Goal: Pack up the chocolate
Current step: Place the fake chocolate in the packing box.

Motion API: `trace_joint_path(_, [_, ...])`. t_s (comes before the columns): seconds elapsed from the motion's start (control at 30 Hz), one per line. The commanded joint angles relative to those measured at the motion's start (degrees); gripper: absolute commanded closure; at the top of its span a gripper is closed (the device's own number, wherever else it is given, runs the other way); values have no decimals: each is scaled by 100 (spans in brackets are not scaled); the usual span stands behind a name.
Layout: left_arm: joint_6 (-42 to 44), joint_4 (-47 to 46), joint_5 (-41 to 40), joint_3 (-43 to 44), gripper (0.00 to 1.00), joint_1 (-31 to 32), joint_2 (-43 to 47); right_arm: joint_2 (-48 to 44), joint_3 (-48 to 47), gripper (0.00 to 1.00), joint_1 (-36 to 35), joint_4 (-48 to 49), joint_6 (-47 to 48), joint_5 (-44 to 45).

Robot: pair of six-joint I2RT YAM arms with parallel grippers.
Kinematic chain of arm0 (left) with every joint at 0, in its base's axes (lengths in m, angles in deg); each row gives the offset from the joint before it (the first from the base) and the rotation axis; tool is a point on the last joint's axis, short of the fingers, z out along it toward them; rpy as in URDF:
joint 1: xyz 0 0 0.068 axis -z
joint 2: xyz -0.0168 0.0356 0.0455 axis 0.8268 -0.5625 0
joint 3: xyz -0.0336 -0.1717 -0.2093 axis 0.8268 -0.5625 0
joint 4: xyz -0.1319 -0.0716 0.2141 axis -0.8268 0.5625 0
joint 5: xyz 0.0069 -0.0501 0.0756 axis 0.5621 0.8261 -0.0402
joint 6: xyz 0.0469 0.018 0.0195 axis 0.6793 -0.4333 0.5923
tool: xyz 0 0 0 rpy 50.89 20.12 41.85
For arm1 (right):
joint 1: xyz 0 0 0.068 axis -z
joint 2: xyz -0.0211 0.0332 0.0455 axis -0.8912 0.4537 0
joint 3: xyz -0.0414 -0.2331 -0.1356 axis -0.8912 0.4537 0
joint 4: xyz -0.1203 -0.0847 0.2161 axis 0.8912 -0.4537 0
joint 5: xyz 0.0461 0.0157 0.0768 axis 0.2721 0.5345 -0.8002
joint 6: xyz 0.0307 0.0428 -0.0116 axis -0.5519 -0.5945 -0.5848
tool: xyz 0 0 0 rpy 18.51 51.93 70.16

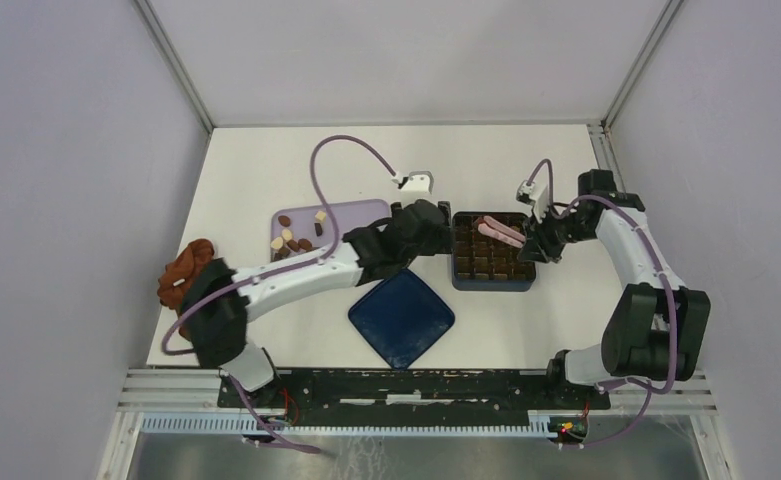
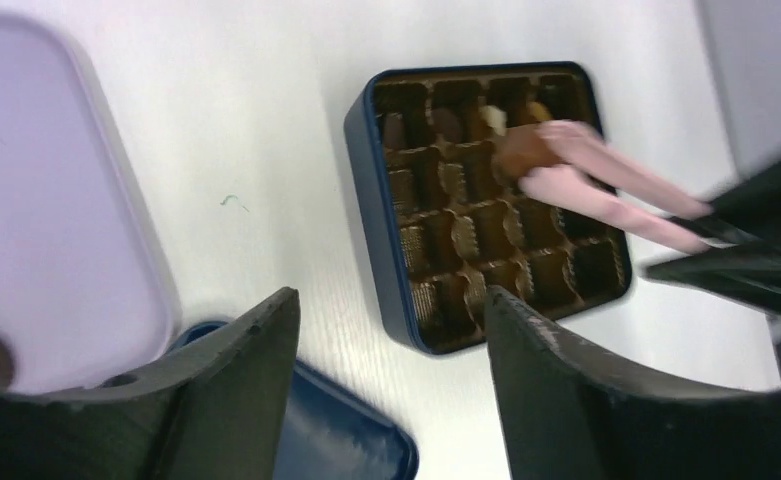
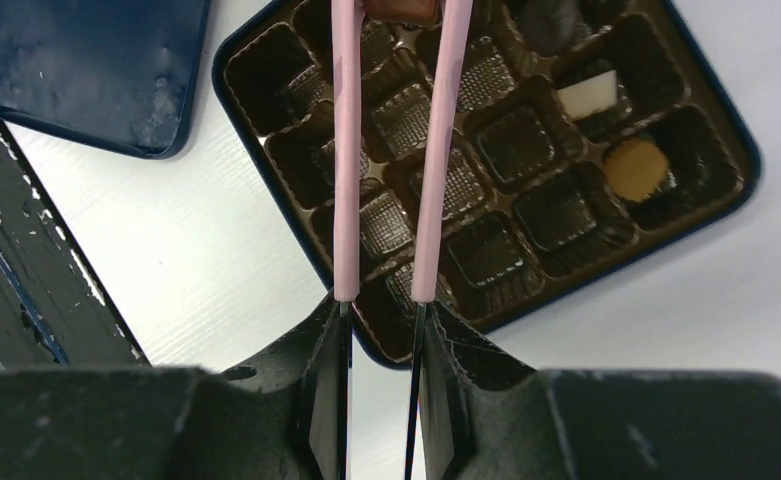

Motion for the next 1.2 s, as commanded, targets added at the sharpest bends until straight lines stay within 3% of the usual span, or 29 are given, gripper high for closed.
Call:
trace_joint_path(0.0, [1651, -186, 773, -555, 20, -19, 1433, -56, 262, 94, -366, 621, -444, 362])
trace_joint_path(0.13, [2481, 559, 1107, -631, 5, -232, 2393, -44, 503, 94, -688, 893, -637, 728])
trace_joint_path(0.23, [3097, 1319, 995, -525, 5, -497, 2886, 0, 533, 93, -754, 1032, -778, 840])
trace_joint_path(0.37, [3658, 1846, 219, -737, 4, -632, 3326, 194, 435, 92, -895, 1184, -964, 940])
trace_joint_path(0.67, [3971, 1288, -668, -2272, 2, -787, 4222, 483, 422, 89, -1203, 1404, -1221, 1100])
trace_joint_path(1.0, [3966, 1375, -640, -2403, 2, -1140, 4365, 596, 380, 82, -1273, 1503, -1341, 1239])
trace_joint_path(1.17, [3978, 1322, -504, -2434, 2, -1265, 4472, 612, 415, 71, -1291, 1510, -1332, 1237])
